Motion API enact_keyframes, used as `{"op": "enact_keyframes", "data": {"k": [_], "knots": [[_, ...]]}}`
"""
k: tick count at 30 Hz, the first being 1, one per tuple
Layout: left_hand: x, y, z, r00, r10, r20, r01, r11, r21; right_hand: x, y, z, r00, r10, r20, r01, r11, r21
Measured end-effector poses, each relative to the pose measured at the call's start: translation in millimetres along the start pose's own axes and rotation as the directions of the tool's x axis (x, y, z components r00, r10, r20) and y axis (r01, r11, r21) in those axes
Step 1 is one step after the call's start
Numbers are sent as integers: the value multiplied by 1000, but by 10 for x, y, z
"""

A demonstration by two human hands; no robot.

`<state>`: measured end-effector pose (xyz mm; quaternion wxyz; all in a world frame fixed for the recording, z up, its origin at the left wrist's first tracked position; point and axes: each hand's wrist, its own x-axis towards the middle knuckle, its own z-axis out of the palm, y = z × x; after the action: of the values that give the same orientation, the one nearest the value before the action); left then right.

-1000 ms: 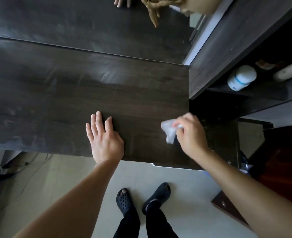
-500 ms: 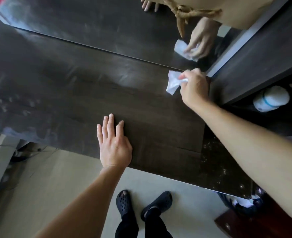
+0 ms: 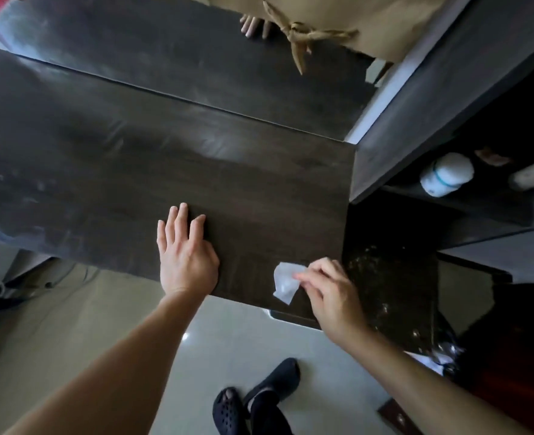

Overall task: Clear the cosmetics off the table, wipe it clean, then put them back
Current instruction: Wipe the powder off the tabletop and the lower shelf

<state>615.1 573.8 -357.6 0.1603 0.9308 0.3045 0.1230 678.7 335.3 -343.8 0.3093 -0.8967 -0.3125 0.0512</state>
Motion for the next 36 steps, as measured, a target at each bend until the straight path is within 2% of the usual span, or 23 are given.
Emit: {"op": "enact_keyframes", "data": {"k": [3,7,9,13,15,18,21,24,27,30,36], "knots": [[-12,-18,25,1000,6,-3,-6,1000,-7,-562,-33,-66,997,63,35,-65,997,36],[-61,22,-2,998,16,58,-18,999,37,-1152,185,-186,935,346,78,-350,935,57],[-174,174,-46,991,80,109,-83,996,22,-1400,394,-259,860,508,57,-510,859,50],[-546,797,-79,927,336,164,-320,940,-118,-1662,694,-460,627,779,5,-763,613,205],[-632,1125,-21,915,369,163,-340,923,-178,-1698,836,-550,541,840,-33,-811,532,243],[-600,1500,162,924,315,214,-285,945,-161,-1633,1124,-698,492,864,-102,-819,500,281],[-604,1621,412,951,196,239,-192,981,-38,-1360,1404,-806,513,852,-101,-805,519,288],[-730,1613,558,952,229,202,-242,969,46,-866,1632,-793,585,808,-70,-766,579,281],[-754,1606,585,961,232,151,-242,969,52,-258,1802,-667,652,755,-63,-726,647,232],[-744,1616,564,967,222,127,-228,973,40,458,1884,-483,749,658,-70,-643,749,163],[-751,1608,570,968,239,71,-240,971,1,1421,2050,-36,840,542,-24,-543,839,-38]]}}
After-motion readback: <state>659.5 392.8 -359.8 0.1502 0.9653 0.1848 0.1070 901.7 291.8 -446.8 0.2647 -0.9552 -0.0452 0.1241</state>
